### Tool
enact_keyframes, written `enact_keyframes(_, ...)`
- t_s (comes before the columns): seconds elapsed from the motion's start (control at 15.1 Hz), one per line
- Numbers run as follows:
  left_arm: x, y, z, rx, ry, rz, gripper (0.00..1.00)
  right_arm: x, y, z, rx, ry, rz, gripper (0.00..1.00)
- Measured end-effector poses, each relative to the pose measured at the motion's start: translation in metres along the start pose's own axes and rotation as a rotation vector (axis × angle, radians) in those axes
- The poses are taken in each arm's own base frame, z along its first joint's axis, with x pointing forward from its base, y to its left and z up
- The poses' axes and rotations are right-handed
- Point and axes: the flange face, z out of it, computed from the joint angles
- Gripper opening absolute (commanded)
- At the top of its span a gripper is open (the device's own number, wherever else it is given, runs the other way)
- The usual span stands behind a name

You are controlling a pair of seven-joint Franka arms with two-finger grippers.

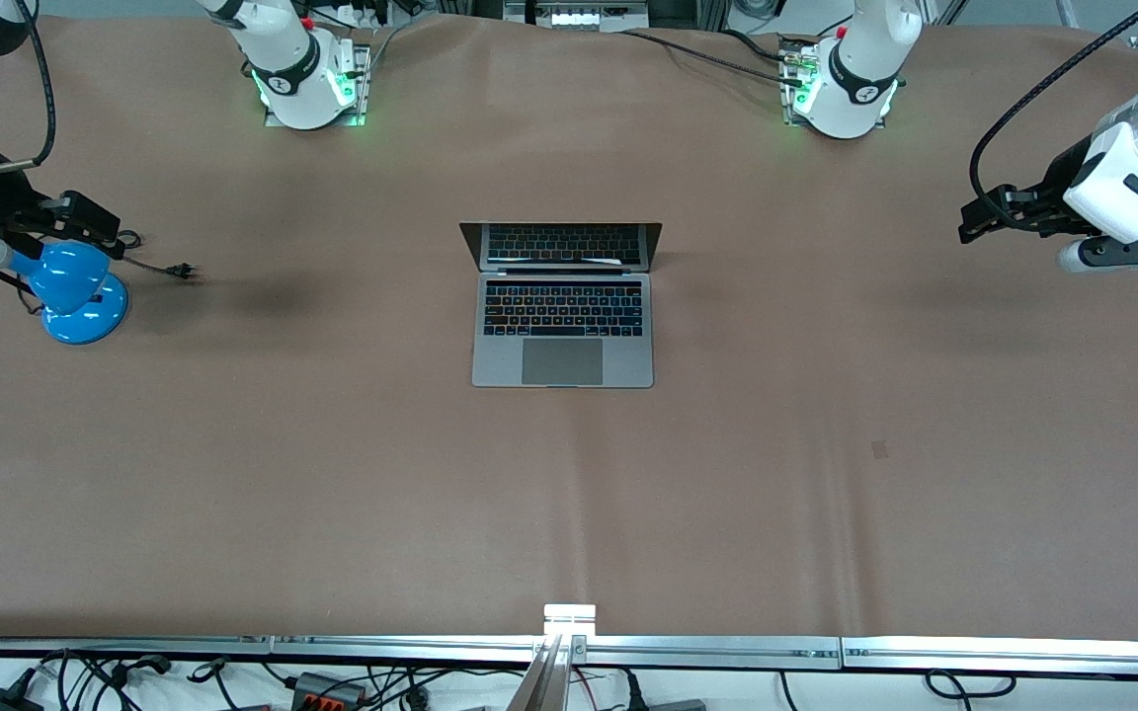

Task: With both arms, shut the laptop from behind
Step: 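Move both grippers toward the raised laptop screen from behind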

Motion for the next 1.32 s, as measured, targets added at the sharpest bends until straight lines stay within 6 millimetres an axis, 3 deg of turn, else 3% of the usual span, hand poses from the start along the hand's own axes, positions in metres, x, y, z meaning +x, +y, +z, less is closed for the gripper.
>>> enact_keyframes(0.13, 0.000, 0.000, 0.000, 0.000, 0.000, 0.000, 1.00, -0.001, 0.000, 0.000, 0.000, -0.008, 0.000, 1.00)
enact_keyframes(0.2, 0.000, 0.000, 0.000, 0.000, 0.000, 0.000, 1.00, -0.002, 0.000, 0.000, 0.000, -0.008, 0.000, 0.67)
enact_keyframes(0.26, 0.000, 0.000, 0.000, -0.002, -0.001, 0.000, 0.90, -0.002, 0.000, -0.001, 0.000, -0.008, 0.000, 0.19)
enact_keyframes(0.33, 0.000, 0.001, 0.000, -0.010, -0.003, 0.000, 0.62, -0.002, 0.000, -0.001, 0.000, -0.009, -0.001, 0.00)
enact_keyframes(0.4, -0.001, 0.002, 0.000, -0.021, -0.007, 0.002, 0.22, -0.002, -0.001, -0.001, 0.000, -0.009, -0.001, 0.00)
enact_keyframes(0.46, -0.001, 0.002, 0.001, -0.029, -0.011, 0.002, 0.06, -0.002, -0.002, -0.001, 0.000, -0.011, -0.003, 0.00)
enact_keyframes(0.53, -0.001, 0.002, 0.001, -0.031, -0.012, 0.002, 0.00, -0.002, -0.003, -0.001, 0.000, -0.011, -0.005, 0.00)
enact_keyframes(0.79, 0.000, -0.001, 0.002, -0.033, -0.011, 0.001, 0.00, -0.002, -0.004, 0.000, 0.000, -0.015, -0.008, 0.00)
enact_keyframes(0.99, 0.005, 0.008, 0.015, -0.040, -0.038, 0.055, 0.00, -0.004, -0.005, 0.006, 0.002, -0.044, -0.008, 0.00)
enact_keyframes(1.12, 0.003, 0.035, 0.029, -0.054, -0.083, 0.109, 0.00, -0.006, -0.006, 0.010, 0.004, -0.068, -0.010, 0.00)
enact_keyframes(1.32, -0.010, 0.099, 0.055, -0.087, -0.157, 0.191, 0.00, -0.015, -0.024, 0.026, 0.023, -0.161, -0.037, 0.00)
